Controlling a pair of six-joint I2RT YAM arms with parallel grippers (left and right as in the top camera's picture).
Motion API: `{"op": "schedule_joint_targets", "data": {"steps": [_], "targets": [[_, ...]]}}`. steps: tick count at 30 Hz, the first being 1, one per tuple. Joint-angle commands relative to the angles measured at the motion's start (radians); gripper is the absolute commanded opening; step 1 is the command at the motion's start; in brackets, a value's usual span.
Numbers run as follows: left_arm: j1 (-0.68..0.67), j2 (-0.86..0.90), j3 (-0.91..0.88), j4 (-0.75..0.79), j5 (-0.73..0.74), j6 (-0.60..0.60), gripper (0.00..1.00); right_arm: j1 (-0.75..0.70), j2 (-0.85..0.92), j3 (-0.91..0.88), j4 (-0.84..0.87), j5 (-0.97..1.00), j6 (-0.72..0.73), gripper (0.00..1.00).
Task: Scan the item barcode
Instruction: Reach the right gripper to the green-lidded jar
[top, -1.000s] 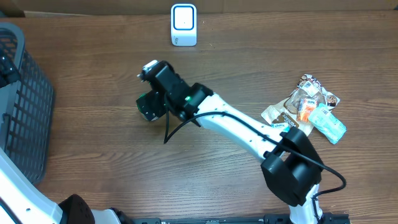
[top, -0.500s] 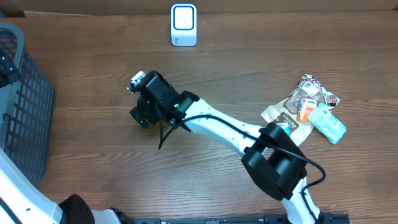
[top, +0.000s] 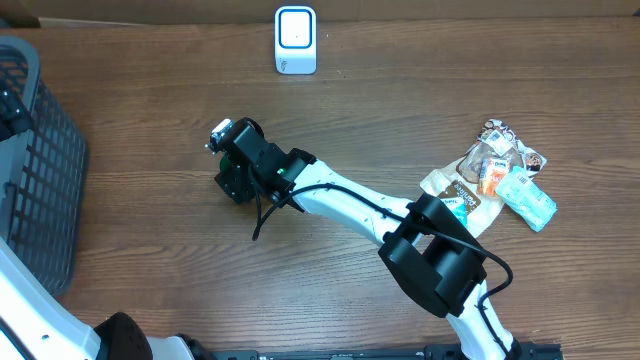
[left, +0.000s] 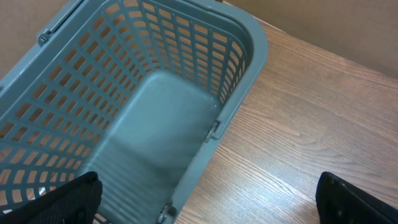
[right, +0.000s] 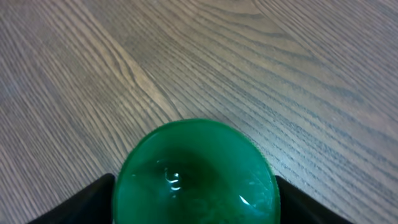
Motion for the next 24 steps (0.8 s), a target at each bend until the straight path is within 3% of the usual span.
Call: {"op": "schedule_joint_targets", "data": {"steps": [1, 4, 9, 15, 19, 24], "targets": [[-0.001, -0.005, 0.0, 0.003, 0.005, -0.006, 1.0, 0.001, 0.008, 0.035, 0.011, -0.005, 0.022, 0.67], [-0.001, -0.005, 0.0, 0.003, 0.005, -0.006, 1.0, -0.002, -0.005, 0.035, -0.001, 0.003, 0.039, 0.55], [-0.001, -0.005, 0.0, 0.003, 0.005, -0.006, 0.99, -0.003, -0.05, 0.035, -0.034, 0.055, 0.098, 0.52], [-0.001, -0.005, 0.0, 0.003, 0.005, -0.006, 1.0, -0.003, -0.159, 0.035, -0.134, 0.251, 0.229, 0.48], [-0.001, -0.005, 0.0, 0.003, 0.005, -0.006, 1.0, -0.013, -0.244, 0.035, -0.29, 0.415, 0.406, 0.5], [-0.001, -0.005, 0.0, 0.003, 0.005, -0.006, 1.0, -0.073, -0.249, 0.027, -0.47, 0.389, 0.67, 0.49]]}}
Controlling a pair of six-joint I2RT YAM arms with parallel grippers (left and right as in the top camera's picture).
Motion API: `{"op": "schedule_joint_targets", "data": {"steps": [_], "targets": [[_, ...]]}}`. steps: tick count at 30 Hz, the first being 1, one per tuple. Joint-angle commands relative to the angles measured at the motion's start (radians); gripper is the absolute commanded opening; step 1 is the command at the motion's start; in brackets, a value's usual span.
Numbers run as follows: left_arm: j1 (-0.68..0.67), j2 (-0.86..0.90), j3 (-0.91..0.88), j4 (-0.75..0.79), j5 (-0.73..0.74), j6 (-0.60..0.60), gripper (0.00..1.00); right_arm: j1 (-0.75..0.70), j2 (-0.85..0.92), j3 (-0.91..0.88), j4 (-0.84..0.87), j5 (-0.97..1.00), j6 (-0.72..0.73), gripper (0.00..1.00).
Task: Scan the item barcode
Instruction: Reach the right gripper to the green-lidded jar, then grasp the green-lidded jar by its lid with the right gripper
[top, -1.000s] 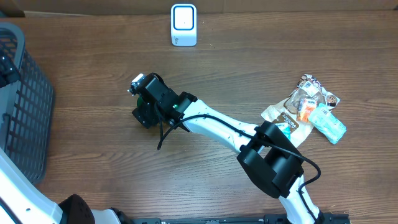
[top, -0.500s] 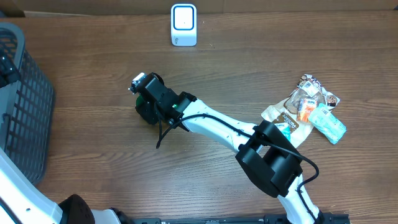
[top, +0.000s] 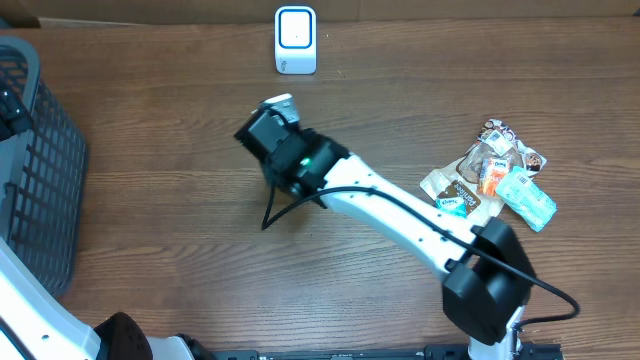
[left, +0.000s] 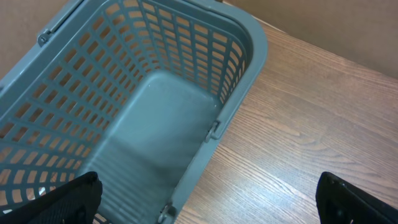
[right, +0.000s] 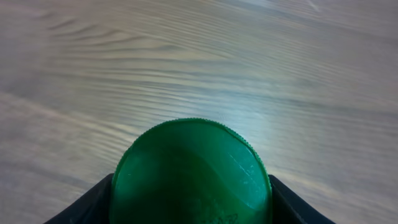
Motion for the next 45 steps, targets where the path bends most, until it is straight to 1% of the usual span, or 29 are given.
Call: {"op": "schedule_joint_targets", "data": {"steps": [1, 3, 4, 7, 8, 17, 19, 20, 23, 24, 27, 30, 32, 35, 45], "targets": [[-0.001, -0.005, 0.0, 0.003, 0.005, -0.006, 0.99, -0.066, -0.013, 0.002, -0.065, 0.001, 0.274, 0.49], [-0.001, -0.005, 0.0, 0.003, 0.005, -0.006, 1.0, -0.087, 0.001, -0.016, -0.062, -0.042, 0.322, 0.49], [-0.001, -0.005, 0.0, 0.003, 0.005, -0.006, 1.0, -0.103, 0.024, -0.038, -0.053, -0.072, 0.375, 0.49], [-0.001, -0.005, 0.0, 0.003, 0.005, -0.006, 1.0, -0.11, 0.066, -0.066, -0.042, -0.078, 0.445, 0.5], [-0.001, -0.005, 0.0, 0.003, 0.005, -0.006, 0.99, -0.11, 0.076, -0.068, -0.043, -0.078, 0.458, 0.52], [-0.001, -0.005, 0.0, 0.003, 0.005, -0.006, 0.99, -0.106, 0.099, -0.068, -0.065, -0.112, 0.449, 0.7], [-0.001, -0.005, 0.0, 0.003, 0.005, -0.006, 1.0, -0.106, 0.098, -0.067, -0.074, -0.119, 0.389, 0.79], [-0.001, -0.005, 0.0, 0.003, 0.005, -0.006, 0.99, -0.106, 0.097, -0.065, -0.072, -0.136, 0.33, 0.82], [-0.001, -0.005, 0.0, 0.003, 0.005, -0.006, 1.0, -0.118, 0.087, -0.035, -0.106, -0.187, 0.159, 0.98], [-0.001, -0.005, 0.0, 0.003, 0.005, -0.006, 1.0, -0.121, 0.084, -0.014, -0.129, -0.212, 0.089, 1.0], [-0.001, -0.005, 0.0, 0.003, 0.005, -0.006, 1.0, -0.132, 0.08, 0.063, -0.228, -0.239, -0.069, 1.0], [-0.001, -0.005, 0.0, 0.003, 0.005, -0.006, 1.0, -0.139, 0.08, 0.111, -0.273, -0.239, -0.158, 1.0], [-0.001, -0.005, 0.0, 0.003, 0.005, -0.006, 0.99, -0.147, 0.082, 0.114, -0.259, -0.25, -0.166, 1.0], [-0.001, -0.005, 0.0, 0.003, 0.005, -0.006, 1.0, -0.157, 0.101, 0.114, -0.229, -0.315, -0.226, 1.0], [-0.001, -0.005, 0.0, 0.003, 0.005, -0.006, 1.0, -0.184, 0.153, 0.108, -0.213, -0.309, -0.224, 1.0]]}}
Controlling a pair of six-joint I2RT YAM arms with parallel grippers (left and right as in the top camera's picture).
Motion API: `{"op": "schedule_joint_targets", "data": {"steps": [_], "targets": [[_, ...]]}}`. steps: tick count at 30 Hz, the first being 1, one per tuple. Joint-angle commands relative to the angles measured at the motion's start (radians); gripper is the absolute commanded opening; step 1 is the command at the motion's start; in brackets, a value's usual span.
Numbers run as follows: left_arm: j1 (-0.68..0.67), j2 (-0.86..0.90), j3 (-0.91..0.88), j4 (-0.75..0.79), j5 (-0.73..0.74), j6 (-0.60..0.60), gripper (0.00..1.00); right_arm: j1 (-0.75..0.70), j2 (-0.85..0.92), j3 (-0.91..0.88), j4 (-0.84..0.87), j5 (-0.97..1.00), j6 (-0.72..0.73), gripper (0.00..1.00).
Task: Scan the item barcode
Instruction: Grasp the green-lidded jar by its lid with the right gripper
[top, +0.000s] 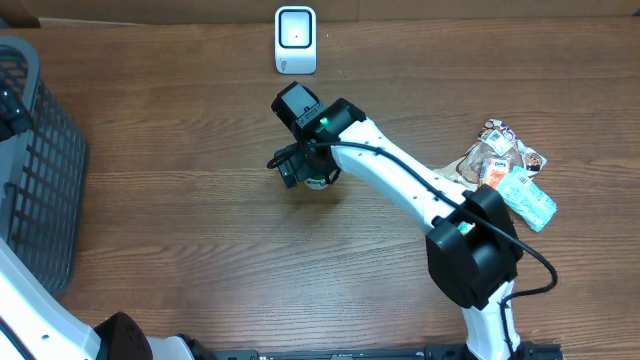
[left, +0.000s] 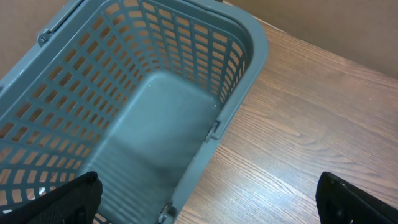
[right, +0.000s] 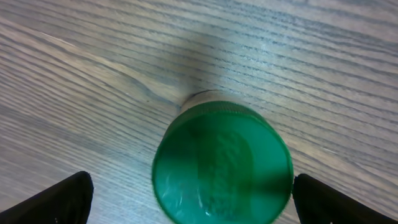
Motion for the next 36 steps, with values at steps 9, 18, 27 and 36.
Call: {"op": "schedule_joint_targets", "data": {"steps": [9, 18, 27, 36], "targets": [[-0.001, -0.005, 0.0, 0.003, 0.005, -0.006, 0.99, -0.084, 0.031, 0.006, 0.02, -0.051, -0.025, 0.9], [-0.001, -0.005, 0.0, 0.003, 0.005, -0.006, 1.0, -0.077, 0.041, -0.003, 0.032, -0.061, -0.028, 0.83], [-0.001, -0.005, 0.0, 0.003, 0.005, -0.006, 0.99, -0.078, 0.041, -0.008, 0.025, -0.061, -0.004, 0.66], [-0.001, -0.005, 0.0, 0.003, 0.005, -0.006, 1.0, -0.078, 0.043, -0.011, 0.038, -0.061, -0.001, 0.89]]}}
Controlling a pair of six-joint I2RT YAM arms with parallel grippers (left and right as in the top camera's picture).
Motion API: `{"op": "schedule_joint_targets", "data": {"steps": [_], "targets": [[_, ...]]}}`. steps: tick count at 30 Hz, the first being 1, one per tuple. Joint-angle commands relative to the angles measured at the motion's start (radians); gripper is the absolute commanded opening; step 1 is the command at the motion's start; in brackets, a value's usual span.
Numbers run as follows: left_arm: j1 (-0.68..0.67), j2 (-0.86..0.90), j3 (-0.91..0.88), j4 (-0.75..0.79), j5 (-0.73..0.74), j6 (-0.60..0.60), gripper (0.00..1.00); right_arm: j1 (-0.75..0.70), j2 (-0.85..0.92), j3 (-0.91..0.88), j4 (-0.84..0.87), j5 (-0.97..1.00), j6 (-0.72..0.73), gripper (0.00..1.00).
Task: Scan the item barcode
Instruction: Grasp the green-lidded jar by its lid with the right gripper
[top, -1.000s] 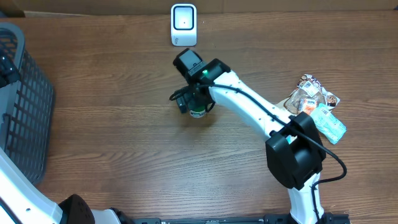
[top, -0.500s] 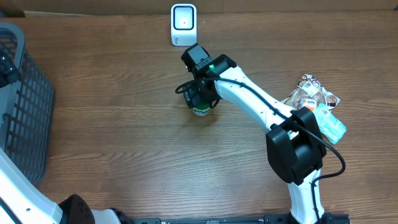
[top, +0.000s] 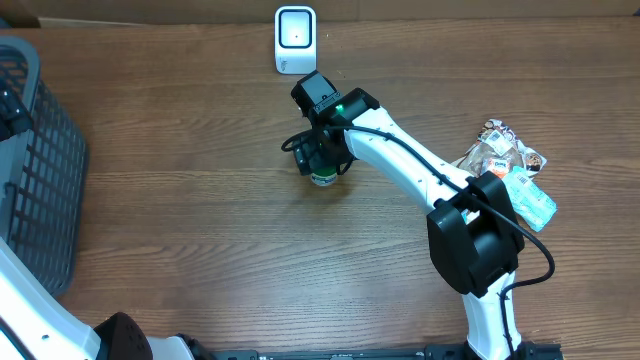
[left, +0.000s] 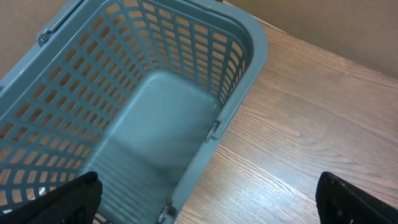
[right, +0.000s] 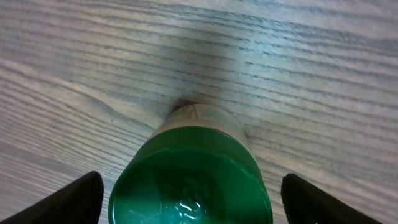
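The item is a small jar with a green lid. It stands upright on the wooden table, a short way in front of the white barcode scanner. My right gripper hangs straight over it, open. In the right wrist view the green lid sits between the two black fingertips, with a gap on each side. At the far left, my left gripper is open over the rim of the grey basket and holds nothing.
The grey mesh basket takes up the table's left edge. A pile of snack packets lies at the right. The right arm stretches across the table from the front right to the jar.
The right gripper has shifted a little to the right and towards the scanner, still open over the jar. The lid looks larger and lower in the wrist view. The jar and left arm have not moved.
My right gripper was shut on the green-lidded jar at the table's left-middle. Then it held the jar closer to the scanner. Then the jar stood on the table in front of the scanner with the gripper open above it, as it does now.
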Motion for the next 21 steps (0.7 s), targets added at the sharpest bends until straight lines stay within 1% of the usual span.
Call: {"op": "schedule_joint_targets", "data": {"steps": [1, 4, 6, 13, 17, 21], "targets": [[-0.001, -0.005, 0.0, 0.004, 0.005, -0.006, 1.0, 0.003, 0.008, -0.006, 0.016, -0.007, -0.002, 0.89], [-0.001, -0.005, 0.0, 0.003, 0.005, -0.006, 0.99, 0.003, 0.008, -0.007, 0.025, -0.008, -0.002, 0.84], [-0.001, -0.005, 0.0, 0.003, 0.005, -0.006, 1.0, 0.003, 0.008, -0.014, 0.028, -0.007, -0.002, 0.83], [-0.001, -0.005, 0.0, 0.003, 0.005, -0.006, 1.0, 0.003, 0.008, -0.048, 0.062, -0.008, -0.002, 0.82], [-0.001, -0.005, 0.0, 0.003, 0.005, -0.006, 1.0, 0.003, 0.008, -0.048, 0.061, -0.008, -0.002, 0.78], [-0.001, -0.005, 0.0, 0.003, 0.005, -0.006, 1.0, 0.003, 0.006, -0.044, 0.05, -0.031, -0.002, 0.76]]}}
